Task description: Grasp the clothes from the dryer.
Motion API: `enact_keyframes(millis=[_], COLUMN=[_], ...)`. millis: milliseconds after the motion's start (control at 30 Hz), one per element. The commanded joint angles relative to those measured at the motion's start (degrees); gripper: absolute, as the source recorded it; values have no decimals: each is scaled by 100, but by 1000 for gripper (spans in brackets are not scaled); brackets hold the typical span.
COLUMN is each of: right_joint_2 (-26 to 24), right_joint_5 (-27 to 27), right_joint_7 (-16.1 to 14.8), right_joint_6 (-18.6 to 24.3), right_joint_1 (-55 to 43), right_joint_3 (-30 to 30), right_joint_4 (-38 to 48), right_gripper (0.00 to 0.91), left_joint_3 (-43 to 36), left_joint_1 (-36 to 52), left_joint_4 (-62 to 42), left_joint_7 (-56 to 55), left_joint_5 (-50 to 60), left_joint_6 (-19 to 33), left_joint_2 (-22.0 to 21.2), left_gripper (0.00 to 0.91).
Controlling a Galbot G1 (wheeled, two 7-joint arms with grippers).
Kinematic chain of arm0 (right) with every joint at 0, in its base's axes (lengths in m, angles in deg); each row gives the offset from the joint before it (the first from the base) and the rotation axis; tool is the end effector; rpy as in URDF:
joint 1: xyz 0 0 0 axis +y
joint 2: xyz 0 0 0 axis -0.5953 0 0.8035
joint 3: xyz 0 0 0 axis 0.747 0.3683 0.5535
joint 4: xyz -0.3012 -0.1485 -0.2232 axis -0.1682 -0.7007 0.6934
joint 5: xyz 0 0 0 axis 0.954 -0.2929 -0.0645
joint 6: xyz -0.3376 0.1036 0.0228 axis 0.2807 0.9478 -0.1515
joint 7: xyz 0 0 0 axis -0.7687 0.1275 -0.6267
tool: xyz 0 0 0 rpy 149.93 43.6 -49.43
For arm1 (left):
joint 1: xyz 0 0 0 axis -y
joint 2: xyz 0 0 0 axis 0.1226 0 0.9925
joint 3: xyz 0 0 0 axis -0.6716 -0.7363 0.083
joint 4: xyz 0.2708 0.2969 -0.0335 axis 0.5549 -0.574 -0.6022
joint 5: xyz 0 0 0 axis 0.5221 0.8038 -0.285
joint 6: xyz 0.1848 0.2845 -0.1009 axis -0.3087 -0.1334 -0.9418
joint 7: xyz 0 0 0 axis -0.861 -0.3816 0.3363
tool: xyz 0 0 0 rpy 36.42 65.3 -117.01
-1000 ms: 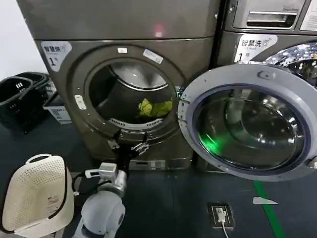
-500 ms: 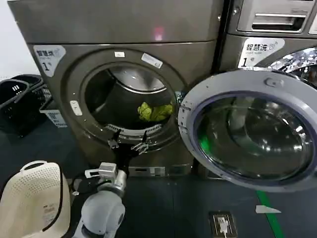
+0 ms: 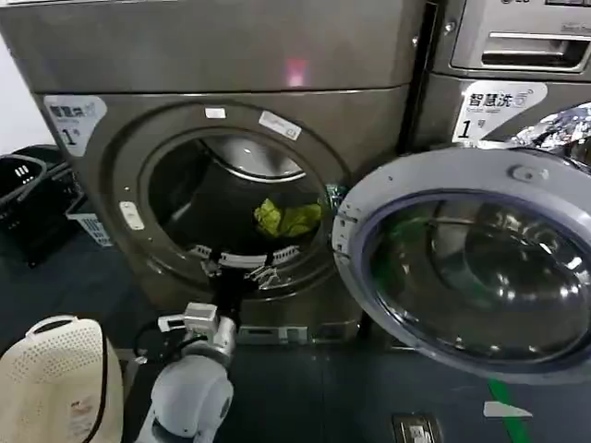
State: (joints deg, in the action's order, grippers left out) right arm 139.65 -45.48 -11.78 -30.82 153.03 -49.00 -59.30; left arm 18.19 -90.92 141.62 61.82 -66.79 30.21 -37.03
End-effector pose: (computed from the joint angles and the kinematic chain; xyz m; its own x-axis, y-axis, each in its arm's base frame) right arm -0.0624 -0.3869 -0.1241 -0.2587 0.5195 -0.8144 0.9634 0.0773 -0.2567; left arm 0.2452 -0.0320 -0.2372 -0.9965 0.0805 0.0218 0.0819 0.9942 0.0694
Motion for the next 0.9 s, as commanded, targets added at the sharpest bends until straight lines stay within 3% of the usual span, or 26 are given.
enact_keyframes(millis=[33, 700, 900], right_joint_2=[3, 37, 16], right_joint_5=[-2, -2, -108], right_joint_7=[-3, 12, 21], right_joint_6=[2, 37, 113], right_joint_1=[-9, 19, 107], right_joint_3=[2, 47, -32], right_joint_4=[-2, -13, -11], right_gripper=[907, 907, 907], left_joint_3=[-2, 8, 55], left_joint_1=[-2, 39, 342], left_joint_4=[-2, -80, -548], left_joint_7=[0, 7, 49], left_joint_5=[2, -6, 200], left_joint_6=[-3, 44, 259], left_joint_2=[2, -2, -37], left_gripper=[907, 907, 907])
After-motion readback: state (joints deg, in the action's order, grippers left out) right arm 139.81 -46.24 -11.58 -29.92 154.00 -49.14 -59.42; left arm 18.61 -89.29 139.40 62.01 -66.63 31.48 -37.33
